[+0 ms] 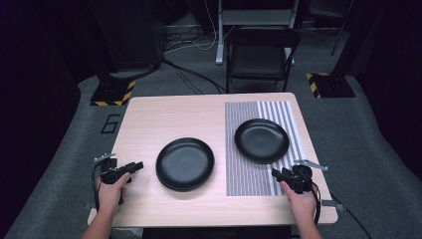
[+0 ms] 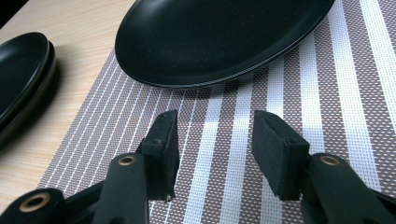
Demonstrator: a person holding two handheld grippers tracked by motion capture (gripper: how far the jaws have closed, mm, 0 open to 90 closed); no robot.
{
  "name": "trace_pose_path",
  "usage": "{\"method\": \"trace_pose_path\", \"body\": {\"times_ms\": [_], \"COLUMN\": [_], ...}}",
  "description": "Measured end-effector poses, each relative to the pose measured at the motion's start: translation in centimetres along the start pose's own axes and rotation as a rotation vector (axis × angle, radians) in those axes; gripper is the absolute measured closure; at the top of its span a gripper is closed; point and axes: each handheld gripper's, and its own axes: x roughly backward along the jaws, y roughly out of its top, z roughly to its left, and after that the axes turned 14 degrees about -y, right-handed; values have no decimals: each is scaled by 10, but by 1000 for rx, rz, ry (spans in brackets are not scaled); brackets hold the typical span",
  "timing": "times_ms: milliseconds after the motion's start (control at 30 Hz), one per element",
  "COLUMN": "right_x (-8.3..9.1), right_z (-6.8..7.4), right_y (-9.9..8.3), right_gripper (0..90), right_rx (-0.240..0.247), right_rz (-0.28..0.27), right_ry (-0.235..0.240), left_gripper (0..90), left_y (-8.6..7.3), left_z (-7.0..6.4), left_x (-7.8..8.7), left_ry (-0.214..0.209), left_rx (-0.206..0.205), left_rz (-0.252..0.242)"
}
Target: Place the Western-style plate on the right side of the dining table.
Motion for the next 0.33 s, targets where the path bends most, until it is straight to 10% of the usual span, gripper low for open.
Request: {"method": "trace_pose_path", "body": {"times_ms": [333], "right_x": [-3], "right_z": [-6], "right_y": [1], "right_gripper": [492], "right_rx": [2], "right_rz": [8], "right_ry": [-20], "left_gripper": [481], "left_y": [2], "left_z": [6], "left_x": [1], "left_ry": [105], "left_rx": [-63], "left_rz": [22]}}
